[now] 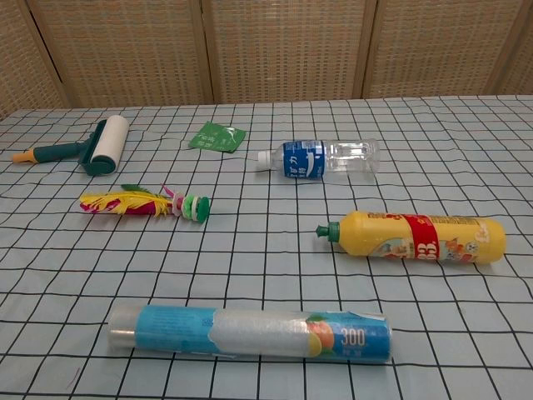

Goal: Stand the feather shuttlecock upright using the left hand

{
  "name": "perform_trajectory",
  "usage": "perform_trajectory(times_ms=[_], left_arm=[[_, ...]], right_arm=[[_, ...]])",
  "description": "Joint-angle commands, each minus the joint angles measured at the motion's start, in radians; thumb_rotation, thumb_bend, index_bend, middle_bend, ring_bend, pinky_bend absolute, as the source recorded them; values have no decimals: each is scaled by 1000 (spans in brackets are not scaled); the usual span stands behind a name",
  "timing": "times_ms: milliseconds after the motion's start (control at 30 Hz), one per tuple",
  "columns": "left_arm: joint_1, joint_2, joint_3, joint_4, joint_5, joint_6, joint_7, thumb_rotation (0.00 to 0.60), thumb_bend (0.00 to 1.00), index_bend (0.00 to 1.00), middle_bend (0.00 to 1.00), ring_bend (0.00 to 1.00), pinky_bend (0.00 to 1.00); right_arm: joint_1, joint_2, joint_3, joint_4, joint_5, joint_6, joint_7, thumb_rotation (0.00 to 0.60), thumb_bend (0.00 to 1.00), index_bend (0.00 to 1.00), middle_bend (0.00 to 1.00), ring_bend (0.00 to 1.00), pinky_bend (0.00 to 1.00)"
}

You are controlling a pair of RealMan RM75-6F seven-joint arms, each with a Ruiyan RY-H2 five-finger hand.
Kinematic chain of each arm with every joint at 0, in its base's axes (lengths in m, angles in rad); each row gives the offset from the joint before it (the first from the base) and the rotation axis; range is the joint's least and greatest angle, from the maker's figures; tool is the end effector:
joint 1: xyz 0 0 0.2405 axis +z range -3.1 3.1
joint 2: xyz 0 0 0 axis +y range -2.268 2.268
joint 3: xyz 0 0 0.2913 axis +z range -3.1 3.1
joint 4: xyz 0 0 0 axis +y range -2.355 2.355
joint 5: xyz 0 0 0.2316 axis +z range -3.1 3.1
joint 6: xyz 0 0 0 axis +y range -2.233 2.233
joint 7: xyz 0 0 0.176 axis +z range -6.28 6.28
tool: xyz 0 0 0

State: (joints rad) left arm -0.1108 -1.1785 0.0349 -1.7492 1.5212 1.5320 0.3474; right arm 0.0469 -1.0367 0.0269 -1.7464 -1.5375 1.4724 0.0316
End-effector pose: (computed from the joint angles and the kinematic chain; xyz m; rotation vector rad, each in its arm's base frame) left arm -0.3101 0.2028 0.1152 -1.4978 -0.7864 -0.7977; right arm -0.3322 -0.1974 0.1619 1.3908 -1.0027 0.9402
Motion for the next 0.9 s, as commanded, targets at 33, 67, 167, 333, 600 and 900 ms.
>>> perform_trajectory(times_ms=[33, 67, 167, 333, 600, 900], left_arm=[[1, -1, -2, 0, -1, -4, 2, 600, 187, 99, 0, 0, 0], [2, -1, -2, 0, 0, -4, 3, 600, 187, 99, 0, 0, 0], [4, -2, -4, -1, 0, -6, 5, 600, 186, 99, 0, 0, 0], [5, -3, -6, -2, 4, -12, 7, 600, 186, 100, 0, 0, 0], [-2, -8, -18, 1, -4, -33, 5, 600, 192, 118, 0, 0, 0], [-29, -8, -49, 3, -48, -84, -18, 600, 198, 150, 0, 0, 0]], right_arm=[[1, -1, -1, 0, -2, 0, -3, 600, 69, 21, 0, 0, 2], [1, -1, -1, 0, -3, 1, -4, 600, 69, 21, 0, 0, 2], [0, -1, -3, 0, -6, 2, -4, 600, 69, 21, 0, 0, 2], [-3, 2, -4, -3, -11, 8, 1, 600, 70, 21, 0, 0, 2], [-2, 3, 0, -4, -3, 6, 1, 600, 69, 21, 0, 0, 2], [-3, 4, -3, -2, -4, 4, 2, 600, 69, 21, 0, 0, 2]])
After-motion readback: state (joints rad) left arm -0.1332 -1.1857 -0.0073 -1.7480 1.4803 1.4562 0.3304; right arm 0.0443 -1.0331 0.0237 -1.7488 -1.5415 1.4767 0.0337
